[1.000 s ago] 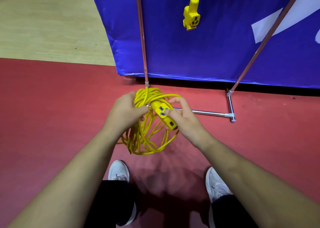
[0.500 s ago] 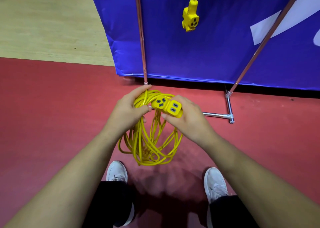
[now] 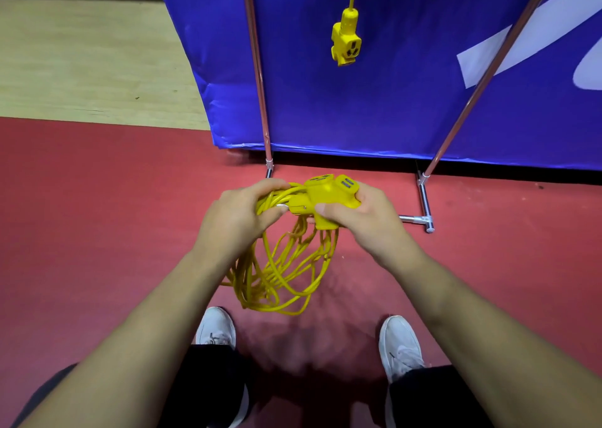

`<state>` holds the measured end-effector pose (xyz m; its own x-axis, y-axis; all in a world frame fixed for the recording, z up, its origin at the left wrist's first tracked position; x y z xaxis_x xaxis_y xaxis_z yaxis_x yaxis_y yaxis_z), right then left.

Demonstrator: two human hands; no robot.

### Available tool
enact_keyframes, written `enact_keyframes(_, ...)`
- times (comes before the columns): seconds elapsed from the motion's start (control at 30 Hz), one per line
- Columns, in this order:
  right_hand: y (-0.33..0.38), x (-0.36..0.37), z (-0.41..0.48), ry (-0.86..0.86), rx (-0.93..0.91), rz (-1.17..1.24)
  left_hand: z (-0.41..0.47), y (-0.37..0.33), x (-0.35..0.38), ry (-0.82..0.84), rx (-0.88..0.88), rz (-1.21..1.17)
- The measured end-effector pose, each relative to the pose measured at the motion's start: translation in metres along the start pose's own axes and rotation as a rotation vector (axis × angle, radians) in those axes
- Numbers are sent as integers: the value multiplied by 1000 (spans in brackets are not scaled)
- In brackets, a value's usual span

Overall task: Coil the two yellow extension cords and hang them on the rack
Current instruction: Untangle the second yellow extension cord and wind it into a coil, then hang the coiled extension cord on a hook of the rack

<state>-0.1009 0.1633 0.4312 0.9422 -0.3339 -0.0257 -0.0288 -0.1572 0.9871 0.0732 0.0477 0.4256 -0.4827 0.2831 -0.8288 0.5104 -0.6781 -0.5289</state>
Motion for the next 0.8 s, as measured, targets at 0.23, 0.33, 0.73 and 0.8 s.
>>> enact_keyframes(0.23, -9, -6, 0, 30, 164, 163, 5, -1, 8, -31, 23, 23)
enact_keyframes(0.33, -6, -2, -2, 68, 72, 24, 9, 7, 1, -55, -99, -10)
enact_keyframes(0.73, 4, -32, 21, -175, 261, 416, 3, -24, -11, 213, 290, -30)
enact_keyframes(0.8, -2, -28, 26, -250, 219, 274, 2, -24, -13, 195, 277, -185)
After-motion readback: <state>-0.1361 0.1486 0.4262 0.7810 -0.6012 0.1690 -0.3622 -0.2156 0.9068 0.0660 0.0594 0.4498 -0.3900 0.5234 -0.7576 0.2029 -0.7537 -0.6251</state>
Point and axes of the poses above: each hand's wrist, its own z-axis towards the middle knuckle, its own x-axis out of the palm, y = z × x, the point moved 2 cm from there along z, towards the middle knuckle, and after that the axes turned 8 degrees about x, right-handed, at the moved point
